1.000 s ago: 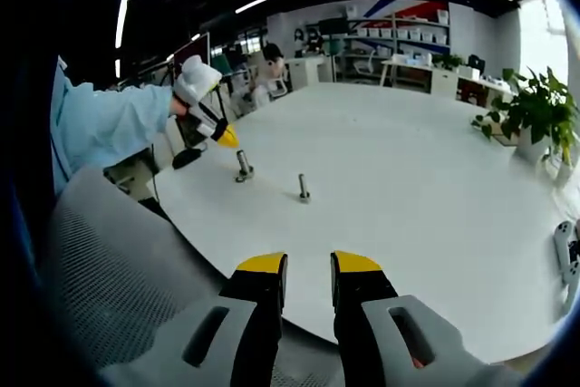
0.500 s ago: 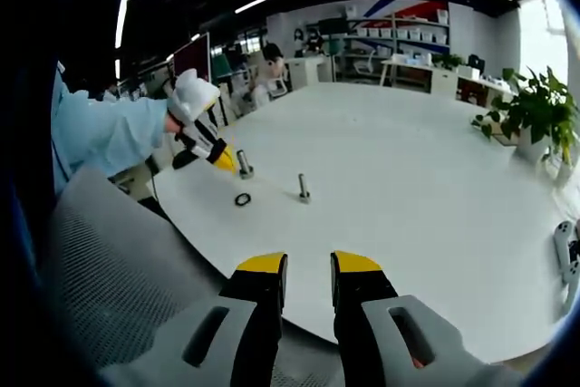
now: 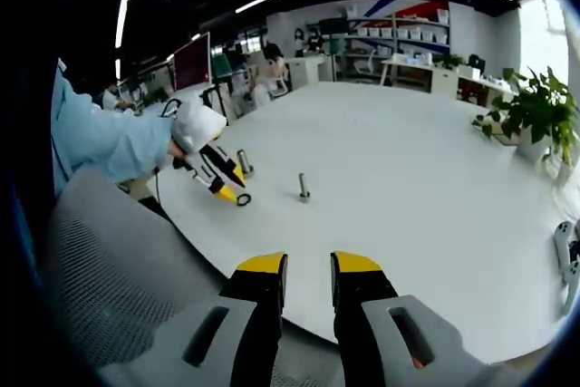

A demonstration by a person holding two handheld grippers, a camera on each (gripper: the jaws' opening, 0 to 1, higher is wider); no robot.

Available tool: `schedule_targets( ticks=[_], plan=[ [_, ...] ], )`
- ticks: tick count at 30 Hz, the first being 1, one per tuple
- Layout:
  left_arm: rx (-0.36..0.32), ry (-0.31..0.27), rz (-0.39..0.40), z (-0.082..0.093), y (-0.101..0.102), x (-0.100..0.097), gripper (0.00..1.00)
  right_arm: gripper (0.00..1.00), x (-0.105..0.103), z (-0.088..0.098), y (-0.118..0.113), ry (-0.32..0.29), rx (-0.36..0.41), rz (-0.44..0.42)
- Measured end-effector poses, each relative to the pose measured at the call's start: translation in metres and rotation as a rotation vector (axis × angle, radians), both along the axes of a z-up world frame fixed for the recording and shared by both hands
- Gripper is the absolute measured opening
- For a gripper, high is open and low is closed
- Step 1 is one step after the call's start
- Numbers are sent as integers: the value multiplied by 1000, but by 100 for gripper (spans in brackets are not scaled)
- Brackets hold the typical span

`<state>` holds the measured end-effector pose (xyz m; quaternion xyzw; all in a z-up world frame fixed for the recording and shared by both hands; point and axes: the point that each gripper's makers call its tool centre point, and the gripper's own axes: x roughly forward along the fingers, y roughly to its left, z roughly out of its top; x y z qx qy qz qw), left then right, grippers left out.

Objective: Place the washer onto the threaded stud by aligning its center hole with the stud, sliding it down to the base, and recovering from edge contact or off-axis alignment until the washer reaches the visible bottom stop.

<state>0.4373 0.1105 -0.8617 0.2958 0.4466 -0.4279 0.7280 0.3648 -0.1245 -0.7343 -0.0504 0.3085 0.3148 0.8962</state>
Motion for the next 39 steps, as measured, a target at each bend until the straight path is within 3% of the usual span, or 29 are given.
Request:
schedule_targets(
  ticks=[15,22,26,39],
  plan=[
    [4,26,-5,-7,0,-1,23,22,0,0,0,2,-4,-2],
    [-5,-3,44,-2,6,15,18,22,0,0,0,0,-3,-3],
    [29,-10,13,-7,7,15,18,22,0,0,0,0,-2,-3],
    [25,37,-2,-12,4,11,13,22,0,0,0,3,3,-3]
  ],
)
